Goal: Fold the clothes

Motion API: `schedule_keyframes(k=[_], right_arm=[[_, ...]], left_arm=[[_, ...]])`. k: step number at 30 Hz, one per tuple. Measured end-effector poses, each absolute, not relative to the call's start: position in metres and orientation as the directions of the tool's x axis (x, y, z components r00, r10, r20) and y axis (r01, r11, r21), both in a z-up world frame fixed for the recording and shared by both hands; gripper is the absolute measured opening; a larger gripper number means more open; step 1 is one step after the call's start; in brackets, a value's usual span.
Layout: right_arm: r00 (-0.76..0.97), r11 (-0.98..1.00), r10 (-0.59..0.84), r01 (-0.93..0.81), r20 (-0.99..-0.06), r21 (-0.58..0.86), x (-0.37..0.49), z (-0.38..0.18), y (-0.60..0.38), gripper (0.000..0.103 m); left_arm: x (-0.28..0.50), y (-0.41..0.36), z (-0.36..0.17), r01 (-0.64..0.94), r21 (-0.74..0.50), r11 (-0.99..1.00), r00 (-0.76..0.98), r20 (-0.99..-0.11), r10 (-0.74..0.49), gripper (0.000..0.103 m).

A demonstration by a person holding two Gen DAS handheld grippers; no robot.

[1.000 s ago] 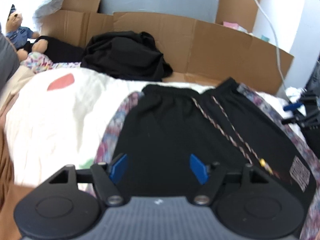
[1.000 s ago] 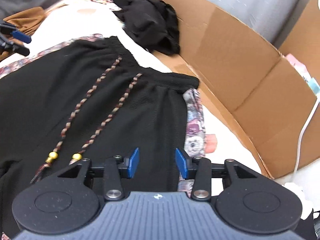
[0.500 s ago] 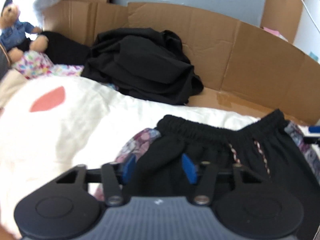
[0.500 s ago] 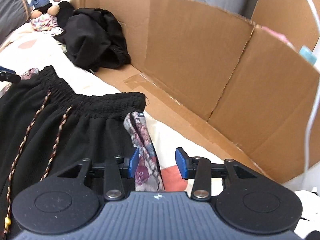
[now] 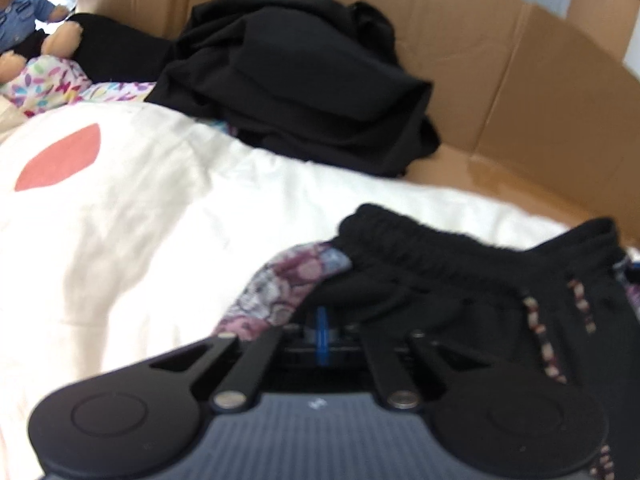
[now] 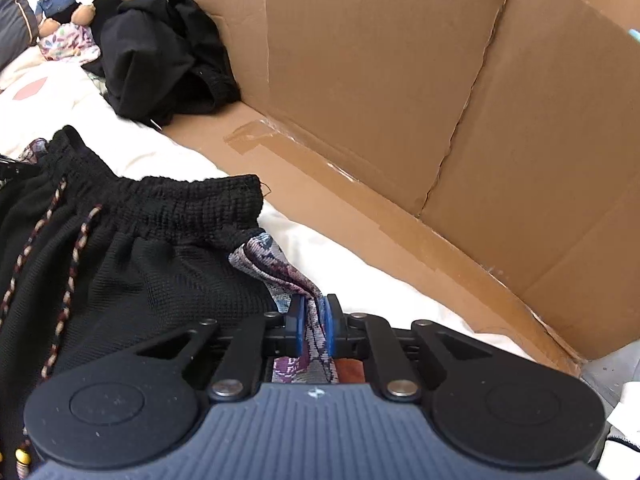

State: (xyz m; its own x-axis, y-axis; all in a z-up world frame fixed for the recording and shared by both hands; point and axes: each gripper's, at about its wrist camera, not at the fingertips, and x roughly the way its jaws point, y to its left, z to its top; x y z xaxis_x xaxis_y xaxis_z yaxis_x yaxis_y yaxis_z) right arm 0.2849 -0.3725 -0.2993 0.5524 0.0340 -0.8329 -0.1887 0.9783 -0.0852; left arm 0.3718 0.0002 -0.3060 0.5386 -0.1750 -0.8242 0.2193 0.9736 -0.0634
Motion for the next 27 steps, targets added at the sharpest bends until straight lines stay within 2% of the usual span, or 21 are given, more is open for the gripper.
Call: schedule_keyframes(k=[2, 3, 4, 5, 7, 10, 12, 14, 16, 17, 19, 23, 27], right_arm=[[0.557, 0.983, 0.039, -0.169, -0.83, -0.067, 0.282, -0.295, -0.373, 0.017], [0.559, 0.986, 0.042, -0.159, -0.828, -0.058, 0.281, -0.293, -0.374, 0.022], [0.561, 0.988, 0.044, -0.149, -0.826, -0.048, 0.28, -0.29, -0.374, 0.035], [0.566, 0.989, 0.047, -0.142, -0.823, -0.042, 0.278, -0.288, -0.375, 0.047], [0.586, 0.989, 0.05, -0.143, -0.809, -0.042, 0.275, -0.278, -0.375, 0.056], [0.612, 0.989, 0.047, -0.14, -0.79, -0.05, 0.276, -0.254, -0.37, 0.056], [0.611, 0.987, 0.058, -0.154, -0.789, -0.047, 0.279, -0.239, -0.363, 0.056], [0.609, 0.983, 0.076, -0.179, -0.789, -0.043, 0.282, -0.223, -0.355, 0.056], [0.596, 0.972, 0.097, -0.23, -0.797, -0.053, 0.279, -0.201, -0.339, 0.057], [0.586, 0.963, 0.104, -0.26, -0.804, -0.065, 0.276, -0.19, -0.331, 0.059], [0.569, 0.947, 0.092, -0.304, -0.817, -0.105, 0.27, -0.176, -0.317, 0.06], [0.565, 0.919, 0.052, -0.35, -0.823, -0.183, 0.251, -0.148, -0.296, 0.062], [0.573, 0.92, 0.047, -0.344, -0.818, -0.188, 0.233, -0.121, -0.29, 0.064]], left_arm=[[0.369, 0.0, -0.302, 0.226, -0.063, 0.972, 0.55, -0.816, -0.181, 0.003], [0.367, -0.001, -0.299, 0.247, -0.053, 0.968, 0.556, -0.81, -0.186, 0.008], [0.364, -0.003, -0.295, 0.268, -0.041, 0.963, 0.563, -0.804, -0.191, 0.015], [0.361, -0.004, -0.29, 0.289, -0.022, 0.957, 0.571, -0.798, -0.191, 0.017], [0.358, -0.004, -0.282, 0.304, -0.01, 0.953, 0.576, -0.795, -0.192, 0.022], [0.367, 0.005, -0.266, 0.226, -0.072, 0.972, 0.56, -0.806, -0.19, 0.022], [0.369, 0.004, -0.245, 0.204, -0.076, 0.976, 0.569, -0.802, -0.181, 0.023], [0.364, -0.005, -0.222, 0.242, -0.051, 0.969, 0.567, -0.803, -0.184, 0.028], [0.359, -0.012, -0.202, 0.285, -0.036, 0.958, 0.561, -0.804, -0.196, 0.049], [0.356, -0.016, -0.193, 0.305, -0.024, 0.952, 0.557, -0.806, -0.199, 0.055], [0.351, -0.026, -0.179, 0.326, 0.038, 0.944, 0.535, -0.831, -0.151, 0.055], [0.331, -0.031, -0.152, 0.317, 0.02, 0.948, 0.504, -0.85, -0.151, 0.055], [0.306, -0.034, -0.126, 0.357, 0.05, 0.933, 0.49, -0.86, -0.141, 0.056]])
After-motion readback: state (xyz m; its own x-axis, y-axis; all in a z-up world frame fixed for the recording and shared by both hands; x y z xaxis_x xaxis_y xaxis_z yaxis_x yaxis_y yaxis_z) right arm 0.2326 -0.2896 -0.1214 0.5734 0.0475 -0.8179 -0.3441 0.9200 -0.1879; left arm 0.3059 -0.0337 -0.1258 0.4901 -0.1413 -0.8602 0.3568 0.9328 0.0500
